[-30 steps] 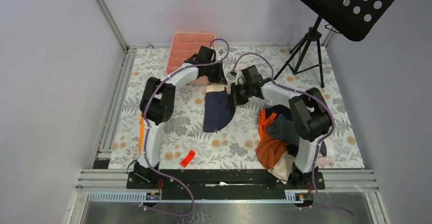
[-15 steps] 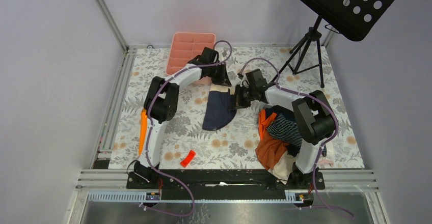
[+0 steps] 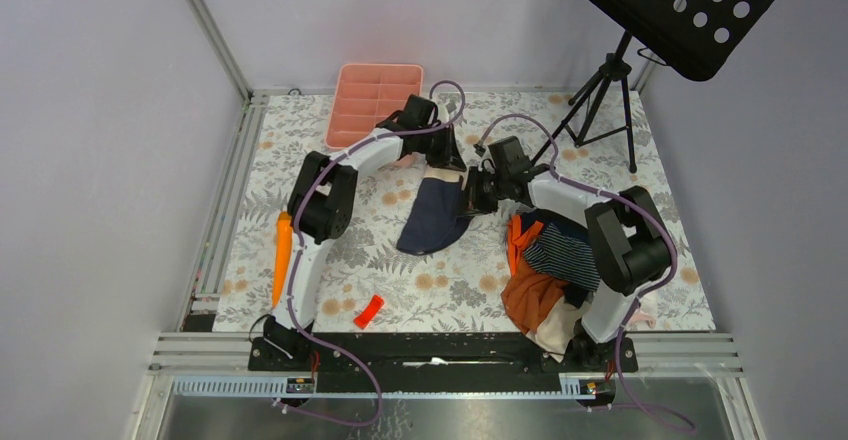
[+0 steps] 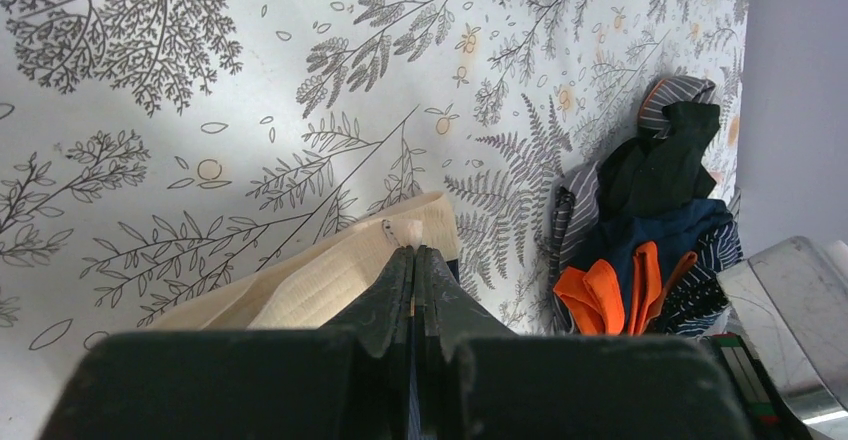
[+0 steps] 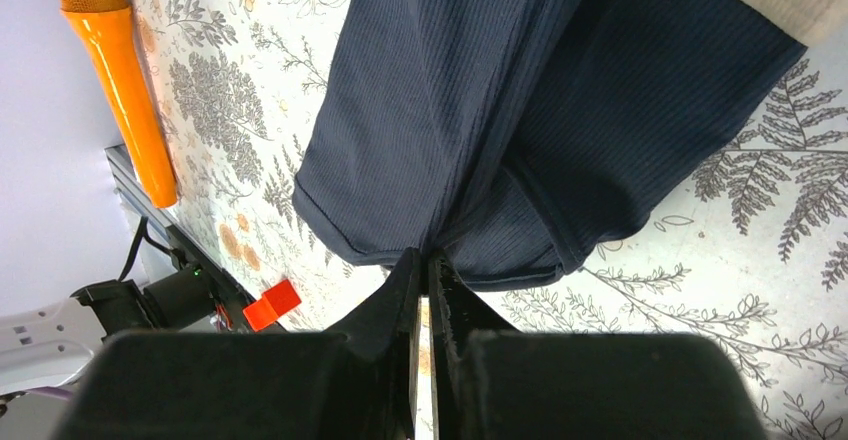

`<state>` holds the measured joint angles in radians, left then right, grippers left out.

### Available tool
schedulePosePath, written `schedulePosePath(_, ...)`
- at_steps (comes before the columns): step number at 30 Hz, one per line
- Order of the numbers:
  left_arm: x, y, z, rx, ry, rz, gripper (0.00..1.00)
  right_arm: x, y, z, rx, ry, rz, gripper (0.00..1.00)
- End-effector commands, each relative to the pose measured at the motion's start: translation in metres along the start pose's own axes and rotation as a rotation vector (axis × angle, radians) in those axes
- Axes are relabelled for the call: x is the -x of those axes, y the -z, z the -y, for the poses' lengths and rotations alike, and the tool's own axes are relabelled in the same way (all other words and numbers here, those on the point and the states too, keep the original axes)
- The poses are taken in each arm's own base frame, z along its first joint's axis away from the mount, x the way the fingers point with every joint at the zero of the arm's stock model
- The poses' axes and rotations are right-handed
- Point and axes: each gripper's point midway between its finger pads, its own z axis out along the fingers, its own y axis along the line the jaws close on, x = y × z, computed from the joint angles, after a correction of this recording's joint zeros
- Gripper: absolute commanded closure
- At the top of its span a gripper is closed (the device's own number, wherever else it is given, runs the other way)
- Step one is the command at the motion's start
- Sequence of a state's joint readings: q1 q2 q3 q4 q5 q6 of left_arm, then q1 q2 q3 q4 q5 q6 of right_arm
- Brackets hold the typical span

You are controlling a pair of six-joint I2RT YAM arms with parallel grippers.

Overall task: Roll the underwear
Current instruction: Fold the underwear at the center of the board.

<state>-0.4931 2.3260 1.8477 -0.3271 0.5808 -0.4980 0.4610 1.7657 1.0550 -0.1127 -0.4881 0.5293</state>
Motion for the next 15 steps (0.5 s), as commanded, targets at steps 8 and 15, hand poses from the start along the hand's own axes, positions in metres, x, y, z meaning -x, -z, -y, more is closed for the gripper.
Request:
schedulePosePath(8, 0.037, 0.017, 0.045, -0.136, -0.107, 0.079, 1.00, 0.000, 0.027, -0.021, 0.022, 0.001, -0.001, 0.92)
schedulePosePath(15, 0.011, -0.001, 0.046, -0.153, -0.098, 0.012, 1.00, -0.018, 0.029, -0.005, -0.032, -0.032, -0.027, 0.92)
